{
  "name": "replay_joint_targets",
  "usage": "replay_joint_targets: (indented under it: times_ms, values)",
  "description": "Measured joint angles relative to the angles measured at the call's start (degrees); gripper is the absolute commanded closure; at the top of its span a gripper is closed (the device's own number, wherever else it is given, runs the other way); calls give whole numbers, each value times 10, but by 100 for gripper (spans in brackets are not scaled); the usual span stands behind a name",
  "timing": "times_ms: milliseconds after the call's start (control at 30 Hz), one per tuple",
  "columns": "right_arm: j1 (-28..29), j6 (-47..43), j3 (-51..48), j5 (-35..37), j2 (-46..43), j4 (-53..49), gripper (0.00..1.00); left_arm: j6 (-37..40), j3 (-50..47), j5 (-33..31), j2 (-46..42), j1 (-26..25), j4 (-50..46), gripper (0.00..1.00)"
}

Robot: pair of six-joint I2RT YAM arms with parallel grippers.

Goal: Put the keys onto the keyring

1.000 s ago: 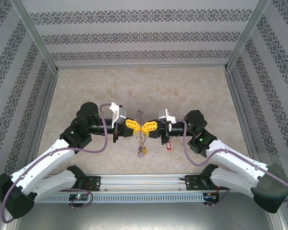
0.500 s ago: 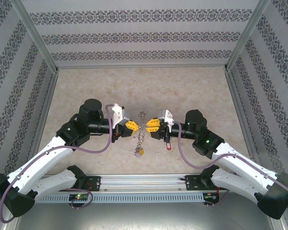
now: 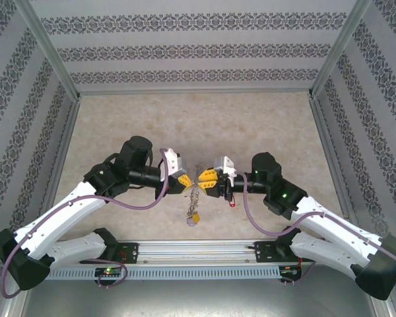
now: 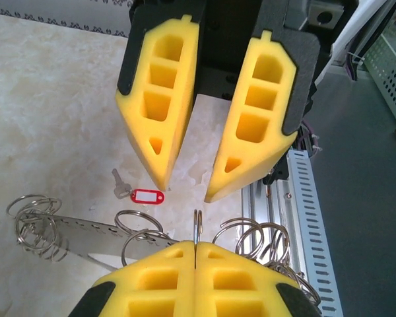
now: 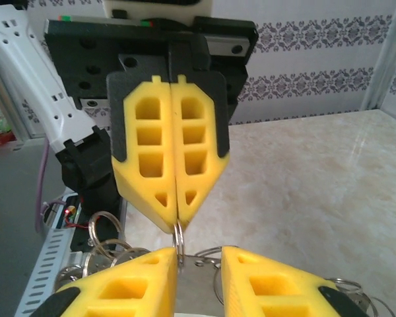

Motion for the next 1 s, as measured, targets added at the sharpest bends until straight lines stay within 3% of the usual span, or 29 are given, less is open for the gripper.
replay_joint_targets:
  times_ms: [333, 433, 600, 767, 867, 1000]
  values:
    - [8, -11, 9, -17, 33, -15, 74, 12, 7, -12, 9, -11, -15, 100]
    - [12, -14, 12, -18, 40, -20, 80, 14, 10, -13, 12, -14, -18, 100]
    - [15, -20, 17, -25, 42, -24, 100, 16, 11, -17, 12, -14, -19, 100]
    - [15, -27, 17, -25, 40, -27, 100, 16, 11, -19, 12, -15, -19, 100]
    - [15, -25, 14, -21, 27, -22, 100, 9, 7, -12, 8, -15, -2, 89]
    - [13, 3, -12, -24, 0, 30, 100, -18, -21, -1, -14, -17, 48, 87]
